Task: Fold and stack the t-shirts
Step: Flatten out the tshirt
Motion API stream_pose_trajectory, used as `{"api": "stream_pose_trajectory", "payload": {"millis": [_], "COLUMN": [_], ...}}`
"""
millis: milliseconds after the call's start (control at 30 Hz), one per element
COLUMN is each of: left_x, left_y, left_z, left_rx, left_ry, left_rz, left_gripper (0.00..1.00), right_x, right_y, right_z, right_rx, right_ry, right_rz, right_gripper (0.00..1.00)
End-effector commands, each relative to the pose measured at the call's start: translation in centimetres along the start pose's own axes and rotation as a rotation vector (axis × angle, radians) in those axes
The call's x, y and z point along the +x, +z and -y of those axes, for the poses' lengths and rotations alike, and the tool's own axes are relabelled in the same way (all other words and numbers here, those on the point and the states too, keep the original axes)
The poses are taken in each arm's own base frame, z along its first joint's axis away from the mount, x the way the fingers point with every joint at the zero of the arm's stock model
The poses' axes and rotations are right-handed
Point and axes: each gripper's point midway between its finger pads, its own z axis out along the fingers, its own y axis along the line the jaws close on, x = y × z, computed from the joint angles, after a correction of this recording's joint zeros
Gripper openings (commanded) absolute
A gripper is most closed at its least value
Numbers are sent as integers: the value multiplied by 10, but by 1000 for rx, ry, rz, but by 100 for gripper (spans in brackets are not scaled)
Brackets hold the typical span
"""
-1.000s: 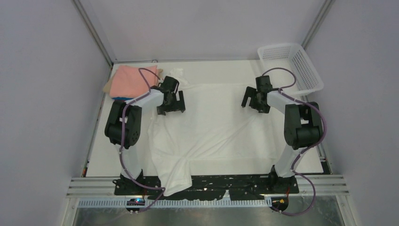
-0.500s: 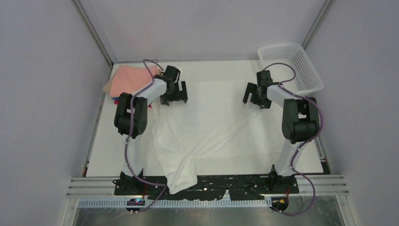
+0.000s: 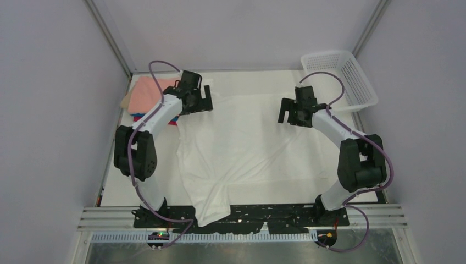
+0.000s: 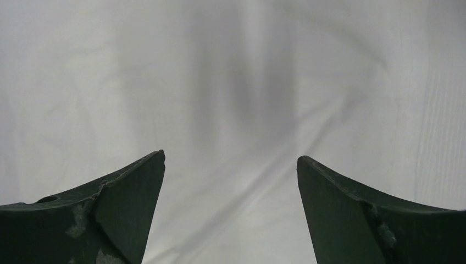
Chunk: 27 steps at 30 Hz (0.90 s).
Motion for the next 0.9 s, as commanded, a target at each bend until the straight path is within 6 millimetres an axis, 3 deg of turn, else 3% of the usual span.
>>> {"api": "stream_pose_trajectory", "payload": {"millis": [0, 233, 367, 500, 633, 867], "left_x": [32, 26, 25, 41, 60, 51], "left_y": [10, 31, 44, 59, 63, 78], "left_z": [-32, -53, -26, -25, -11, -15], "left_rx": [-128, -206, -63, -79, 3, -8], "left_ry": [-11, -19, 0, -30, -77, -128], "left_rz": [-71, -156, -203, -313, -379, -414], "left_gripper": [99, 99, 99, 99, 99, 99], "right_x": [5, 9, 10, 7, 1, -9], "right_y": [-2, 6, 14, 19, 20, 26], "right_z": [12, 18, 19, 27, 29, 20], "right_rx": [41, 69, 71, 88, 80, 28], "right_ry": [-2, -3, -5, 5, 20, 30], "right_rz": [12, 0, -11, -8, 12, 20], "right_gripper": [95, 95, 95, 95, 95, 95]}}
